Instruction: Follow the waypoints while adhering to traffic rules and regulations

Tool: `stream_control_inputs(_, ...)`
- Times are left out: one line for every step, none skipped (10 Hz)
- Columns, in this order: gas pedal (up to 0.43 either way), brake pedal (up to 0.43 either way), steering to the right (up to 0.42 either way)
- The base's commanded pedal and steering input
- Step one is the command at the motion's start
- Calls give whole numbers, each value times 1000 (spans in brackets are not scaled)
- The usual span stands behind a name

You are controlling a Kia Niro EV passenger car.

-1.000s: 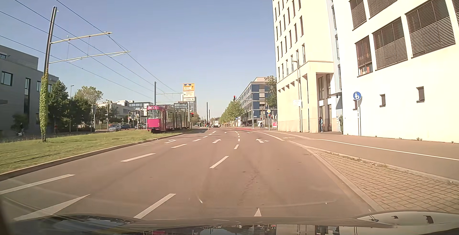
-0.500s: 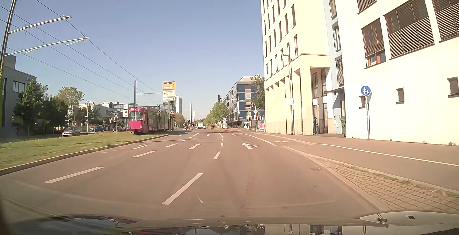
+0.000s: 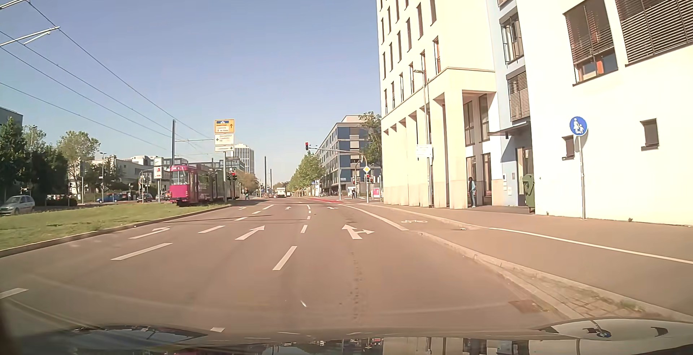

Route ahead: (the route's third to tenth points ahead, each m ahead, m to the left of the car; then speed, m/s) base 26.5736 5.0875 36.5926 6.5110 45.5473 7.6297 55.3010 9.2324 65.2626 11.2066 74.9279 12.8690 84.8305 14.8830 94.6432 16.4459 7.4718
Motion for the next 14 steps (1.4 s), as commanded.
stream_control_inputs(28, 0, 28)
stream_control_inputs(28, 0, 19)
stream_control_inputs(28, 0, 13)
stream_control_inputs(39, 0, 8)
stream_control_inputs(39, 0, 2)
stream_control_inputs(39, 0, -4)
stream_control_inputs(39, 0, -12)
stream_control_inputs(39, 0, -21)
stream_control_inputs(39, 0, -33)
stream_control_inputs(39, 0, -42)
stream_control_inputs(39, 0, -45)
stream_control_inputs(39, 0, -45)
stream_control_inputs(39, 0, -45)
stream_control_inputs(39, 0, -45)
